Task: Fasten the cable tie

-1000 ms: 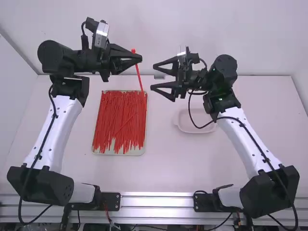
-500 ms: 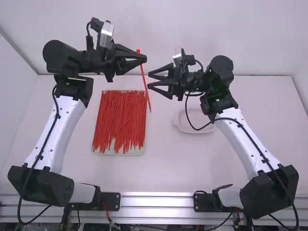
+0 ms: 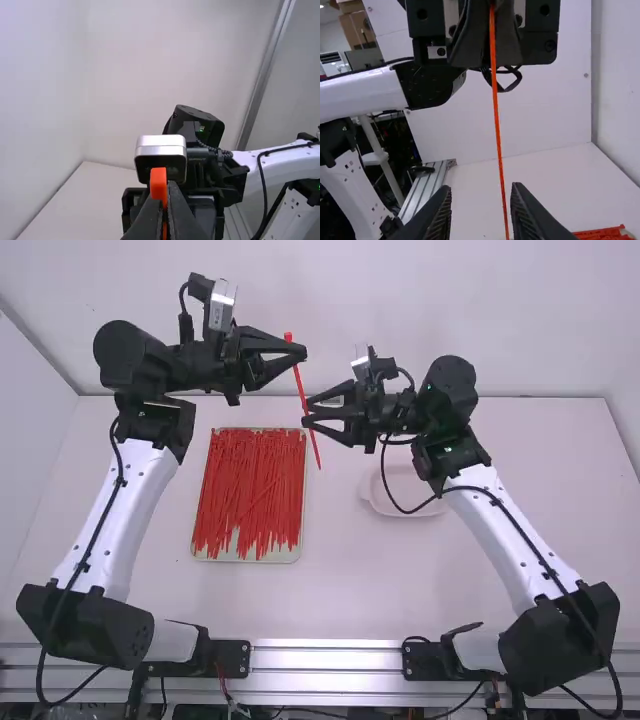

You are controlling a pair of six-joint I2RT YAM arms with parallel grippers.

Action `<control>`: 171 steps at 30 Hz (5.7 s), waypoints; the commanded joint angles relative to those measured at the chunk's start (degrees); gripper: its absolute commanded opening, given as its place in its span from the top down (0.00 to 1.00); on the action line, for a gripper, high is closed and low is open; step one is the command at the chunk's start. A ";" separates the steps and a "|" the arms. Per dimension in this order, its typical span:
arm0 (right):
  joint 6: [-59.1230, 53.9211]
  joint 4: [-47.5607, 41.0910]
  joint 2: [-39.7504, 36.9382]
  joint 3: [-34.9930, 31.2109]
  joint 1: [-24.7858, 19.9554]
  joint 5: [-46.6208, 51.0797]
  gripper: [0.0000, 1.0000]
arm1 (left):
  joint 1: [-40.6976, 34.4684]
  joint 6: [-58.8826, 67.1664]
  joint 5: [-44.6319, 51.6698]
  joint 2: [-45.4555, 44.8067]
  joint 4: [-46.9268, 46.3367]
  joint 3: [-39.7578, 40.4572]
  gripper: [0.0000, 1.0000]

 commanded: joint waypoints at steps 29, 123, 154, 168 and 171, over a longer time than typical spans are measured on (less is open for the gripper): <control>-0.55 4.17 0.11 1.38 -0.61 6.21 1.00 | -0.76 -0.15 -6.75 -0.09 2.67 1.27 0.60; -5.92 -1.16 0.11 1.38 -0.74 6.03 0.01 | 1.09 4.85 -3.28 -0.09 -5.27 2.34 0.98; -48.54 -6.43 0.11 -6.40 -4.72 -15.23 0.01 | 3.52 19.37 -7.37 2.51 -31.69 1.57 0.98; -87.93 -6.19 0.09 -10.64 -5.22 -15.17 0.01 | 5.92 -21.29 -3.08 13.53 -11.56 1.57 0.98; -89.90 -6.19 0.09 -10.64 -5.20 -15.47 0.01 | 5.84 -27.89 -1.64 13.55 -10.25 1.57 0.98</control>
